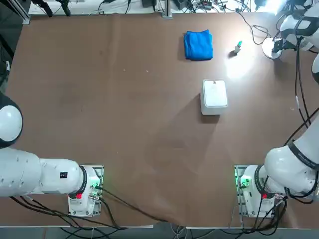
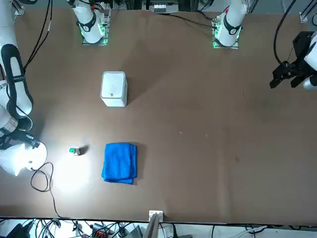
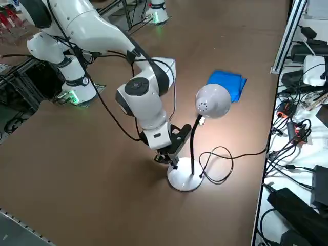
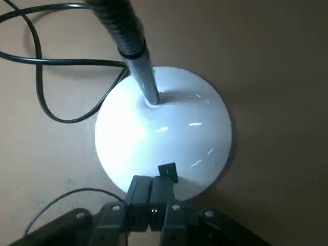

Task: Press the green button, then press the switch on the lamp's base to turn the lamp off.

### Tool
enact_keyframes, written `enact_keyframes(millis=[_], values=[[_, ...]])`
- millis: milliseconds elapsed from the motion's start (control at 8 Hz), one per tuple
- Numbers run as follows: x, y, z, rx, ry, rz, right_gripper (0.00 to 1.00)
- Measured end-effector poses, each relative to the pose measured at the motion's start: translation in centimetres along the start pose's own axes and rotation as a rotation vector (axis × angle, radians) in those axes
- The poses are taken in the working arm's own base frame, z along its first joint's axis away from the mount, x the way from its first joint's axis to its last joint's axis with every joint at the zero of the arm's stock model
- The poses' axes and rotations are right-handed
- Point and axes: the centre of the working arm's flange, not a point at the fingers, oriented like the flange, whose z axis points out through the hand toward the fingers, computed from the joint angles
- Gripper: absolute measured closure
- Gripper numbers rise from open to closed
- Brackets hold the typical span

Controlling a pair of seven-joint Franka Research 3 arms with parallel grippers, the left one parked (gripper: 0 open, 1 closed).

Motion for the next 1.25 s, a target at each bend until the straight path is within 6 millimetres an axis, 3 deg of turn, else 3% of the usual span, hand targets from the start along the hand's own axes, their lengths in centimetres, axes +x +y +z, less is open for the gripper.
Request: enact_keyframes(millis=[1250], values=[[-0.49, -0.01, 0.19, 0.008, -0.024, 0.003, 0.99]])
